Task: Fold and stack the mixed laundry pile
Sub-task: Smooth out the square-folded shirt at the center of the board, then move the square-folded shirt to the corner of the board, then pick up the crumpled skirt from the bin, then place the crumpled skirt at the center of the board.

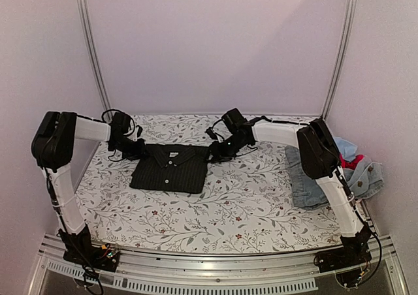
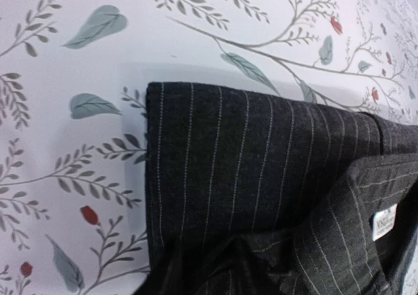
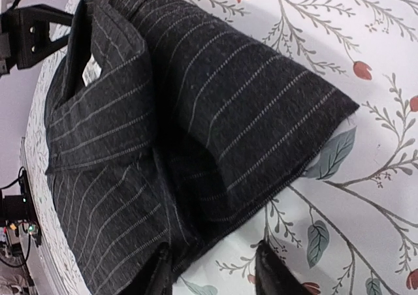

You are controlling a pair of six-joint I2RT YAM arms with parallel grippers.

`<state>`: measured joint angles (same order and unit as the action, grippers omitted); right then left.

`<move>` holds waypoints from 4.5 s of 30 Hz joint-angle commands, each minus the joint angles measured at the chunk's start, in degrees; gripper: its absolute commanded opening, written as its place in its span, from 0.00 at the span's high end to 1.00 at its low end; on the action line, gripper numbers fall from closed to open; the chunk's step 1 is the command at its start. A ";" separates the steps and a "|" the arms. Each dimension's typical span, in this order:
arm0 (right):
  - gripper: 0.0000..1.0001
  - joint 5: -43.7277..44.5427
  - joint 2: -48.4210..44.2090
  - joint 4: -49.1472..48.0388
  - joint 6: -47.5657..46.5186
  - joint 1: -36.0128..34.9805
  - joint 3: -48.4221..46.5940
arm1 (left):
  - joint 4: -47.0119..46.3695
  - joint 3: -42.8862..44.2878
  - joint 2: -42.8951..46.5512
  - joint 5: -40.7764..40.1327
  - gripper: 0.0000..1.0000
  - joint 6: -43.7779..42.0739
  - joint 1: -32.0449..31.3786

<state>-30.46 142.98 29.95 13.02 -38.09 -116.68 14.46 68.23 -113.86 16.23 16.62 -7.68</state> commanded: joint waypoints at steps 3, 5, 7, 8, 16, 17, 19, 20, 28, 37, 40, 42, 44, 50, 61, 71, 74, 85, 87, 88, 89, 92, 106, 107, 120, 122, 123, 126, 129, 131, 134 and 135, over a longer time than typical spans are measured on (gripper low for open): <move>0.45 -0.37 -12.16 -2.28 4.43 4.67 4.76 | 3.08 0.59 13.29 -6.28 0.07 -1.84 -0.69; 0.40 0.18 -18.19 -3.30 4.64 5.96 8.58 | 4.85 0.56 17.24 -6.51 0.00 -2.73 -2.91; 0.37 0.47 -22.05 -3.41 4.49 7.19 11.25 | 8.46 1.06 18.97 -6.75 0.00 -2.30 -5.16; 0.36 0.45 -23.43 -3.41 4.33 7.68 12.44 | 10.51 1.11 19.12 -6.49 0.00 -1.80 -6.21; 0.35 0.95 -32.10 -2.72 3.86 9.87 19.93 | 14.71 0.11 13.71 -8.92 0.00 7.75 -18.61; 0.35 1.01 -32.64 -2.77 3.86 9.89 20.69 | 15.31 0.41 11.83 -8.40 0.00 9.33 -19.17; 0.35 1.07 -33.59 -2.84 3.96 9.93 22.29 | 16.22 1.12 8.02 -7.43 0.00 12.55 -19.38; 0.35 1.16 -33.89 -2.84 4.07 9.92 22.96 | 16.79 1.76 6.00 -7.91 0.00 13.76 -19.53; 0.35 2.62 -37.04 -3.32 4.51 10.81 28.05 | 21.58 11.84 -9.83 -15.97 0.00 12.08 -12.43; 0.31 2.77 -43.03 -1.37 4.44 13.77 31.53 | 25.32 33.91 -22.71 -19.43 0.00 -4.05 3.87; 0.30 3.30 -45.45 0.30 4.00 14.90 32.48 | 26.85 42.30 -27.01 -18.84 0.00 -11.32 7.48; 0.30 3.55 -46.58 1.72 3.78 15.71 33.39 | 28.00 48.70 -30.85 -18.54 0.00 -14.57 9.91; 0.30 3.67 -47.73 3.35 3.68 16.45 34.30 | 28.72 54.86 -34.71 -17.80 0.00 -18.15 11.36; 0.30 7.61 -50.00 9.95 2.45 18.05 34.35 | 27.41 61.53 -37.34 -12.40 0.00 -19.89 12.46; 0.17 18.77 -63.23 22.79 2.18 27.52 42.19 | 22.28 51.14 -9.62 -15.63 0.00 -17.81 2.34; 0.16 29.43 -64.43 19.51 -1.15 27.70 53.41 | 18.15 31.83 5.81 -16.78 0.00 -13.40 -9.31; 0.16 30.08 -61.33 16.46 -2.58 27.33 54.84 | 17.64 28.92 8.32 -16.95 0.00 -11.51 -10.62; 1.00 32.47 -59.91 17.07 -5.66 27.27 47.92 | 18.06 23.73 13.67 -17.63 0.00 -8.64 -10.68; 1.00 31.12 -62.43 17.83 -6.11 27.28 44.11 | 17.91 23.55 14.28 -17.11 0.00 -8.46 -10.69; 1.00 30.05 -64.34 18.19 -6.15 27.28 41.48 | 17.75 23.47 14.44 -16.72 0.00 -8.38 -10.64; 1.00 28.31 -65.35 18.41 -6.37 27.25 38.79 | 17.53 23.52 14.60 -16.68 0.00 -8.30 -10.64; 1.00 24.30 -67.80 18.98 -7.10 27.25 30.37 | 17.10 23.88 14.52 -15.12 0.00 -8.07 -10.69; 1.00 7.51 -60.00 16.34 -4.47 27.28 -9.51 | 17.40 24.81 14.51 -15.02 0.00 -6.07 -10.51; 1.00 5.35 -59.72 14.77 -3.31 27.25 -10.33 | 17.43 24.65 14.76 -15.14 0.00 -6.01 -10.47; 1.00 -11.77 -45.75 -14.43 13.09 2.81 -7.69 | 11.69 16.05 20.38 -4.11 0.00 5.17 1.46; 1.00 -13.68 -39.12 -15.08 14.17 -0.17 -13.94 | 10.30 13.77 22.40 -2.74 0.00 5.81 2.79; 1.00 -15.11 -36.92 -15.44 15.11 -0.98 -17.09 | 10.09 12.95 23.18 -2.50 0.00 5.68 3.17; 1.00 -16.86 -32.72 -19.52 18.41 -0.94 -20.05 | 10.81 11.63 24.81 -2.08 0.00 4.60 3.55; 1.00 -13.02 -36.38 -20.70 17.45 1.97 -12.91 | 12.08 10.67 25.94 -2.43 0.00 3.35 3.68; 1.00 -8.42 -42.17 -24.59 18.52 5.55 0.89 | 12.61 9.72 26.48 -2.49 0.00 2.80 3.73; 0.79 -4.08 -55.30 -28.41 23.65 11.74 26.23 | 13.57 8.13 27.29 -2.46 0.00 1.57 3.82; 0.51 -3.06 -57.97 -24.66 22.91 12.90 32.62 | 13.77 6.95 27.87 -1.85 0.00 1.11 3.82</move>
<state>-40.36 98.87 8.82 32.14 -32.36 -102.43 27.29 78.24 -88.01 13.06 19.97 -3.75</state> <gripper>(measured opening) 0.144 0.996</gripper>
